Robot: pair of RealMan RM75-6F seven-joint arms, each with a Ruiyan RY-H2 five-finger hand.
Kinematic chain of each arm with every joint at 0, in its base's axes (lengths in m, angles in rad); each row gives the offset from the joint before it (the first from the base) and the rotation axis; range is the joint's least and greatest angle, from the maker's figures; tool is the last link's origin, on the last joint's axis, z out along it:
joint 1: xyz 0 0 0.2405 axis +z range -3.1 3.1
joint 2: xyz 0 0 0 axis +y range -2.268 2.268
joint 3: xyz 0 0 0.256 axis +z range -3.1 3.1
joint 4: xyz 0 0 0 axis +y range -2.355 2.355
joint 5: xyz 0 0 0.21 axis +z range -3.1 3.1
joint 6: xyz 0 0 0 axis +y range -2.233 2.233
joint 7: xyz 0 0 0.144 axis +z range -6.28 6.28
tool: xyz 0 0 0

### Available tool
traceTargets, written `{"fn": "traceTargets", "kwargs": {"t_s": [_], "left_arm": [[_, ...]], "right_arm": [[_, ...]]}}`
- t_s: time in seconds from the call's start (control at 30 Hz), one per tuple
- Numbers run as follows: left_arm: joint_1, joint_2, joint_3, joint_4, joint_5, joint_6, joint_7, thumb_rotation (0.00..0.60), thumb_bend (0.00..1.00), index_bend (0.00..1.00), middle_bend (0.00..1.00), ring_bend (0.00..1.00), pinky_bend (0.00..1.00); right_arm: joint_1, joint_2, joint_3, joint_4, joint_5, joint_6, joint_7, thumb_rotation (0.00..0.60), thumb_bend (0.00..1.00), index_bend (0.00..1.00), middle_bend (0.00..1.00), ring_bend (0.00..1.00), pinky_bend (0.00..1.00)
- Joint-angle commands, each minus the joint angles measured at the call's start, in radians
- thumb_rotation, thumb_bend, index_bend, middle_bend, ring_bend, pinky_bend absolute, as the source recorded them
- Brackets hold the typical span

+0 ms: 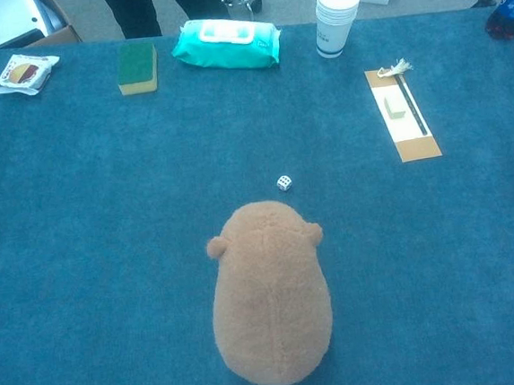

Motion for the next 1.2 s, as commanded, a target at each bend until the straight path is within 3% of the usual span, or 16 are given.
{"fn": "traceTargets", "kwargs": {"t_s": [0.03,0.57,1.07,1.13,1.2], "left_arm": [[-0.002,0.003,0.001,-0.009,-0.005,-0.011,-0.002,0.6,0.43,0.32,0.2,0.16,0.41],[0.015,0.019,0.017,-0.035,0.001,-0.006,-0.017,0.6,0.43,0.32,0.21,0.16,0.42],[0.018,0.018,0.014,-0.035,0.0,-0.008,-0.014,0.6,0.43,0.32,0.22,0.16,0.42],[0.018,0.018,0.015,-0.037,0.005,-0.005,-0.013,0.6,0.43,0.32,0.22,0.16,0.42],[0.019,0.018,0.015,-0.036,0.009,-0.001,-0.014,0.6,0.43,0.32,0.23,0.17,0.42]], "right_arm": [[0.009,-0.001,0.003,0.005,0.007,-0.014,0.002,0.6,0.69,0.55,0.29,0.15,0.31],[0.04,-0.008,-0.003,0.021,0.009,-0.056,0.009,0.6,0.69,0.55,0.29,0.15,0.31],[0.098,0.035,-0.004,-0.04,-0.019,-0.116,-0.029,0.6,0.7,0.54,0.29,0.15,0.36],[0.122,0.041,0.006,-0.061,-0.031,-0.13,-0.051,0.6,0.71,0.53,0.29,0.16,0.37],[0.146,0.049,0.014,-0.084,-0.035,-0.152,-0.083,0.6,0.81,0.52,0.33,0.19,0.44]]}}
